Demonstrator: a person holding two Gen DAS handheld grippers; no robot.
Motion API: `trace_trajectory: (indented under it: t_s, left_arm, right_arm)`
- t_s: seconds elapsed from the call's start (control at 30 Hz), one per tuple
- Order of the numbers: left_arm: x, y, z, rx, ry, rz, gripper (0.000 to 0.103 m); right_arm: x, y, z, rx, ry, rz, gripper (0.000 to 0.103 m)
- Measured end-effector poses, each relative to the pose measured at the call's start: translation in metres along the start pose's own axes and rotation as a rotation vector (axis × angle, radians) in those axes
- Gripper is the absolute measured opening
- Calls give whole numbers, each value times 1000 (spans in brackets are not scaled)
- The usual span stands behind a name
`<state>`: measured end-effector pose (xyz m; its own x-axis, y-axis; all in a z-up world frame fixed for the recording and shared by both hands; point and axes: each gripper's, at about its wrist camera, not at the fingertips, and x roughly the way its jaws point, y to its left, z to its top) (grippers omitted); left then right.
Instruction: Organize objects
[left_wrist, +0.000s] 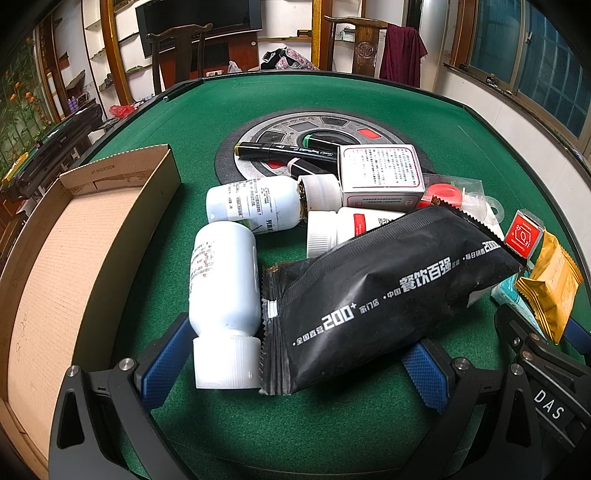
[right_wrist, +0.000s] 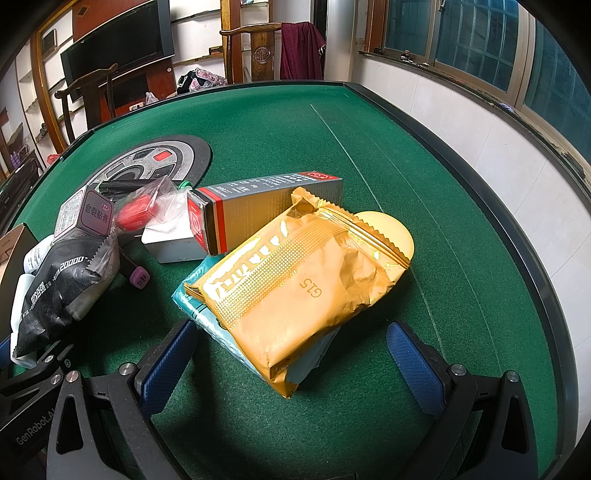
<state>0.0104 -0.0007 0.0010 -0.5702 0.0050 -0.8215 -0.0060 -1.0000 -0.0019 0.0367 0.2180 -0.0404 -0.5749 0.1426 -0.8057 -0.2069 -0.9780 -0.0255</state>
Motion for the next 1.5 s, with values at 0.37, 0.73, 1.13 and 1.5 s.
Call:
trace_trajectory:
  t_s: [0.37,0.73,1.13,1.5]
  left_arm:
    - [0,0,0,0,0,-1,103]
    - [-2,0,0,15,3,-12,103]
    - [0,1,1,16,3,-13,103]
    - [0,1,1,15,4,-11,103]
  right_arm:
    - [1,0,1,0,0,0,103]
    - [2,0,1,-1,0,0,103]
    - [2,1,2,-1,0,0,103]
    - [2,1,1,-1,0,0,103]
